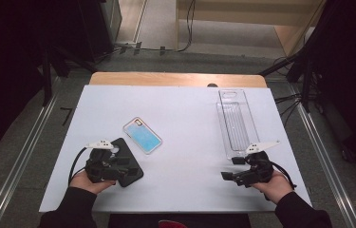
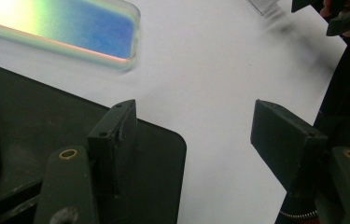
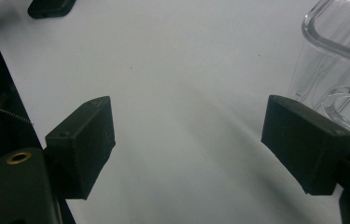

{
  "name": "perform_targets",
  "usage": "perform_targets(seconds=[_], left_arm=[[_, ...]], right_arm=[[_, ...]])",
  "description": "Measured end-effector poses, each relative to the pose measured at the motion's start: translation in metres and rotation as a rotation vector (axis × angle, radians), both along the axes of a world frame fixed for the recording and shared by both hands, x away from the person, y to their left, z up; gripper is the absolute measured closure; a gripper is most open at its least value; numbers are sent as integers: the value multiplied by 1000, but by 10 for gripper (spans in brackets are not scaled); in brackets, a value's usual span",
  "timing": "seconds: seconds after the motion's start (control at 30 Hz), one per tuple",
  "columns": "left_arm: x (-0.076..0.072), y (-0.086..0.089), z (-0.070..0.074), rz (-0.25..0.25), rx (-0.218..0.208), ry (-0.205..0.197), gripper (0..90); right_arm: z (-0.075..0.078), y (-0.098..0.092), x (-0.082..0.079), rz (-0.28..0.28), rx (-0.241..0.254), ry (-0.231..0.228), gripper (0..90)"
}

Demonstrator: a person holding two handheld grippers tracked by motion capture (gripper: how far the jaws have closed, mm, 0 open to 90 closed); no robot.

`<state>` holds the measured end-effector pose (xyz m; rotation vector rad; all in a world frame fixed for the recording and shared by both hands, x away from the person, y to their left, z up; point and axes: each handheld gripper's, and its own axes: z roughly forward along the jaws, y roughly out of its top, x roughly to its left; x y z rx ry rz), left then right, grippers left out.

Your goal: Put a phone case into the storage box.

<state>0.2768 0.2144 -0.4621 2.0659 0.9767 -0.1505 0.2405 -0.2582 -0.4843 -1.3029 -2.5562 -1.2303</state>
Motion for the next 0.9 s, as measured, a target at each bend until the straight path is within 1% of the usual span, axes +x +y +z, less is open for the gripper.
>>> perform_targets(seconds=[0.17, 0.33, 0.53, 0.67, 0.9], left_arm=[[0, 0, 0, 1, -4, 1, 318], [0, 0, 0, -8, -2, -1, 318], [0, 2, 1, 2, -7, -1, 317], [0, 2, 1, 4, -6, -2, 317], [0, 2, 1, 1, -5, -2, 317]], right_arm=[[0, 1, 0, -3, 2, -6, 155], [1, 0, -1, -8, 0, -11, 155], [0, -1, -2, -16, -4, -19, 155], [0, 0, -2, -14, -7, -12, 155], [0, -1, -2, -14, -9, -12, 155]])
